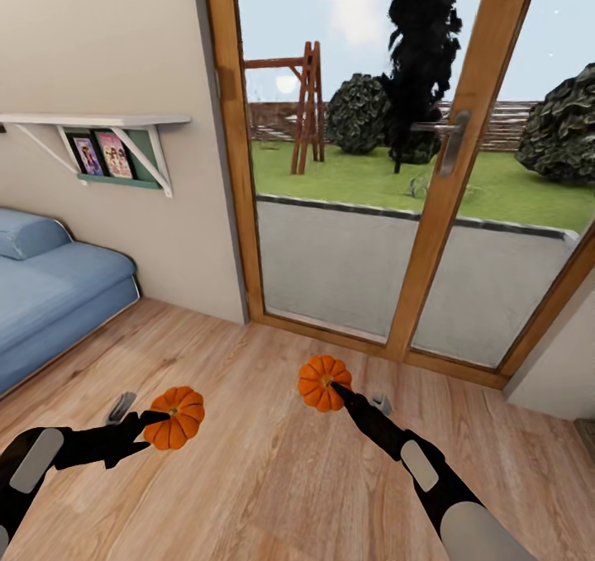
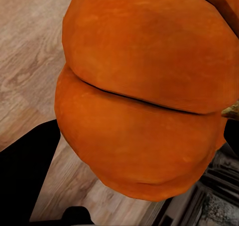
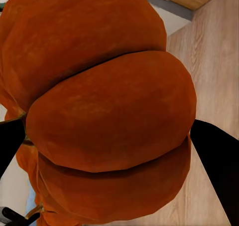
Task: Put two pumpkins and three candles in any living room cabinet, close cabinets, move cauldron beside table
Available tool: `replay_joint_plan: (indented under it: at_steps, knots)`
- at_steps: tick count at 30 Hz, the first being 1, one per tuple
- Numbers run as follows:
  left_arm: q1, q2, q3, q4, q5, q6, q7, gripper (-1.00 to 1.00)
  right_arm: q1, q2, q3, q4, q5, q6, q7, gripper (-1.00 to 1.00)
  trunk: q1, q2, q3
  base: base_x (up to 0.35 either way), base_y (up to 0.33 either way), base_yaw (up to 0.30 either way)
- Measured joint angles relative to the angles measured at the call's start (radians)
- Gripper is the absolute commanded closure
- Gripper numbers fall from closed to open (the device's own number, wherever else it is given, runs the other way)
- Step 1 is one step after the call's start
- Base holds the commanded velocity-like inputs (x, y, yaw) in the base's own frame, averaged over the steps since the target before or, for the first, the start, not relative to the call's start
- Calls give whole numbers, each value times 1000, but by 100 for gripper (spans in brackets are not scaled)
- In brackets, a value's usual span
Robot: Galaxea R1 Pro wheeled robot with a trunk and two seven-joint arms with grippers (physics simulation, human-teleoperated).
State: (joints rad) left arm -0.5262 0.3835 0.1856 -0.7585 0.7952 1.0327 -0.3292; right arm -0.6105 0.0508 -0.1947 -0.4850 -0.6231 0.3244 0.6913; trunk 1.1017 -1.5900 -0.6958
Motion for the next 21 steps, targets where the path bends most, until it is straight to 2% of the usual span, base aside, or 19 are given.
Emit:
replay_joint_plan:
  at_steps: [8,21]
  knots:
    - [0,1,0,0,-2,-3,0,100,0,2,-2,2,0,-2,0,100,0,0,0,19,1,-248]
    - [0,0,0,0,-1,-3,0,100,0,0,-3,3,-1,-3,0,100,0,0,0,9,62,-281]
